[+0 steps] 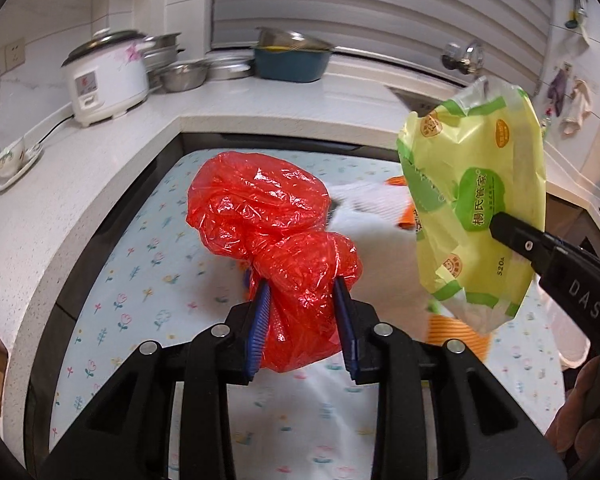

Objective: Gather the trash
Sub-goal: 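Grasp the red plastic bags with the left tool while the right grasps the yellow-green wipes packet, then carry both items to the bin and open both tools to drop them, then return both tools to the table over the paper towels and sponges, then grasp the white paper towel with the left tool while the right grasps an orange sponge, then carry both to the bin and open both tools to drop them, then move both tools back over the remaining trash on the table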

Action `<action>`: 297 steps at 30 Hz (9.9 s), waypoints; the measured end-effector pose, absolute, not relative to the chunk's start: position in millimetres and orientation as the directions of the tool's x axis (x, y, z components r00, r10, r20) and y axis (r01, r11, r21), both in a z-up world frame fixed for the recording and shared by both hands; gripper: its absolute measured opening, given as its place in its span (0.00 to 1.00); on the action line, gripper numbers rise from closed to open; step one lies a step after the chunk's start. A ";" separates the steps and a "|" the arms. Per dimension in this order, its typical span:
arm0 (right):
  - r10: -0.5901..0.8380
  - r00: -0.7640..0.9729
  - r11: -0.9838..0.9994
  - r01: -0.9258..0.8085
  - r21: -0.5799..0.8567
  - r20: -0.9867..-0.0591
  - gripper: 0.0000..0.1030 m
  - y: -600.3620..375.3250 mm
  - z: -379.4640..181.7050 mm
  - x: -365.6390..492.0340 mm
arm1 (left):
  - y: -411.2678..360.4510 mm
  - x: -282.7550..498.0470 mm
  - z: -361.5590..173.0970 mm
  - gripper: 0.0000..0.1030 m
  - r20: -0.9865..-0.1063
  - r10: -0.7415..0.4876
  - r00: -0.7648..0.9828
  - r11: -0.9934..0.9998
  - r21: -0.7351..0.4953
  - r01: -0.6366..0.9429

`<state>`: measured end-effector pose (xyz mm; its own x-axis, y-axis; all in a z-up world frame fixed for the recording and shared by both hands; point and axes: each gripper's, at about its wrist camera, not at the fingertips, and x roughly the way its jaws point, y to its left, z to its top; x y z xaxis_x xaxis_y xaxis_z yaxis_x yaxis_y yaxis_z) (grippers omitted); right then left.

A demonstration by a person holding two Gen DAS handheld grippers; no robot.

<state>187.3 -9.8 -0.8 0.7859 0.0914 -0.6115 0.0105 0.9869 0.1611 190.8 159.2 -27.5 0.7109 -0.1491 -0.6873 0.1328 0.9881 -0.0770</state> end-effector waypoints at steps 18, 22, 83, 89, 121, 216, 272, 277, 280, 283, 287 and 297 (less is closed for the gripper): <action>-0.173 0.808 0.917 0.341 0.207 -0.563 0.03 -204.2 22.1 76.8 | -35.2 124.7 6.5 0.29 -0.652 -0.399 0.644 0.875 -0.061 0.481; -0.232 0.787 0.880 0.420 0.221 -0.572 0.03 -245.3 13.1 52.9 | -83.0 116.2 5.0 0.29 -0.658 -0.457 0.598 0.824 -0.061 0.563; -0.231 0.784 0.895 0.404 0.189 -0.577 0.62 -232.6 -0.5 76.3 | -85.1 153.8 -17.1 0.64 -0.670 -0.439 0.598 0.860 -0.121 0.496; -0.170 0.798 0.928 0.327 0.178 -0.578 0.62 -186.9 3.0 87.1 | -30.7 157.6 -15.3 0.73 -0.665 -0.368 0.649 0.908 -0.106 0.406; -0.011 0.734 0.976 0.156 0.154 -0.679 0.62 -45.5 -47.3 170.6 | 113.3 220.5 -72.5 0.86 -0.763 -0.246 0.598 0.965 -0.137 0.223; -0.320 0.769 0.752 0.562 0.345 -0.554 0.11 -373.1 -25.9 -7.6 | -254.2 115.3 -26.6 0.22 -0.730 -0.584 0.355 0.661 -0.173 0.730; -0.098 0.830 0.911 0.297 0.287 -0.549 0.47 -227.3 -2.0 78.6 | -68.8 162.7 -14.4 0.73 -0.688 -0.394 0.610 0.899 -0.148 0.413; -0.056 0.830 0.926 0.251 0.282 -0.554 0.48 -195.5 -2.4 85.8 | -29.9 167.0 -16.7 0.73 -0.696 -0.349 0.628 0.924 -0.144 0.354; -0.035 0.830 0.932 0.228 0.282 -0.557 0.49 -178.6 -2.6 91.2 | -8.8 169.0 -19.7 0.73 -0.699 -0.329 0.635 0.935 -0.145 0.324; -0.019 0.829 0.939 0.207 0.276 -0.559 0.50 -161.8 -2.8 96.3 | 11.2 172.2 -21.4 0.73 -0.702 -0.312 0.640 0.943 -0.150 0.296; 0.000 0.820 0.945 0.188 0.269 -0.572 0.50 -145.2 -7.4 103.9 | 36.8 177.0 -25.7 0.73 -0.709 -0.295 0.641 0.952 -0.163 0.258; 0.040 0.781 0.951 0.162 0.263 -0.623 0.50 -110.1 -33.3 126.3 | 89.8 193.7 -50.7 0.73 -0.744 -0.245 0.622 0.970 -0.183 0.163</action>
<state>126.3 -110.0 -33.3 0.7813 0.0395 -0.6230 0.1616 0.9512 0.2630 193.7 89.8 -50.7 0.6216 -0.2449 -0.7441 0.1630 0.9695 -0.1830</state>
